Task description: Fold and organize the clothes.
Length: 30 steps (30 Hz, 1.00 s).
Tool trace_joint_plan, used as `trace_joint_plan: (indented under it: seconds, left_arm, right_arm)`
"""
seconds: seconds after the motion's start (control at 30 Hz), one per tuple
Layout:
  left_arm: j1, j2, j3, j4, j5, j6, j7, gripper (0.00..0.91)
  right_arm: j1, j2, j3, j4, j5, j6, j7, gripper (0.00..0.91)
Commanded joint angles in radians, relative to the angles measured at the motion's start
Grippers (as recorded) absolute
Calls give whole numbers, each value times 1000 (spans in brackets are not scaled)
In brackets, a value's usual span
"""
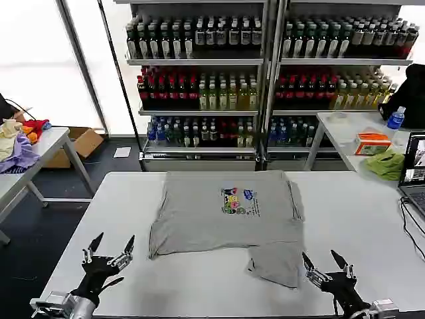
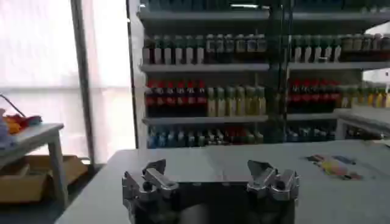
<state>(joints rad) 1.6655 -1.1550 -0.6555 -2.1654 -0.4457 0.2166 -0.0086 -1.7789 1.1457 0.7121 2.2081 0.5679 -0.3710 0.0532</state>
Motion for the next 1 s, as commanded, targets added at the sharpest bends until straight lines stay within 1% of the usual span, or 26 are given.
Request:
trace_joint_plan:
  seconds: [0.03, 0.17, 0.37, 0.53, 0.7, 0.9, 0.93, 1.0]
  left_arm:
    - [-68, 184, 138, -26, -249, 334, -102, 907]
    - [-138, 186, 190, 33, -251, 352, -106, 907]
    - [-211, 170, 232, 114, -247, 344, -102, 907]
    - [-248, 154, 245, 158, -241, 328, -98, 907]
    - [-291, 124, 249, 179, -227, 330, -126, 907]
    - [-316, 91, 264, 207, -216, 335, -139, 907]
    - [-320, 85, 263, 210, -224, 350, -147, 907]
    - [-325, 73, 262, 218, -225, 348, -149, 907]
  right_arm:
    - [9, -17, -38, 15, 45, -171, 93, 907]
    - [37, 13, -83, 23, 15, -186, 109, 907]
    - [98, 48, -144, 6, -28, -207, 139, 907]
    - [124, 70, -200, -11, -87, -207, 137, 907]
    - [149, 87, -241, -22, -110, -207, 139, 907]
    - [150, 90, -250, -41, -126, -207, 137, 907]
    - [150, 92, -250, -47, -133, -207, 133, 907]
    - [146, 93, -249, -53, -142, -206, 120, 907]
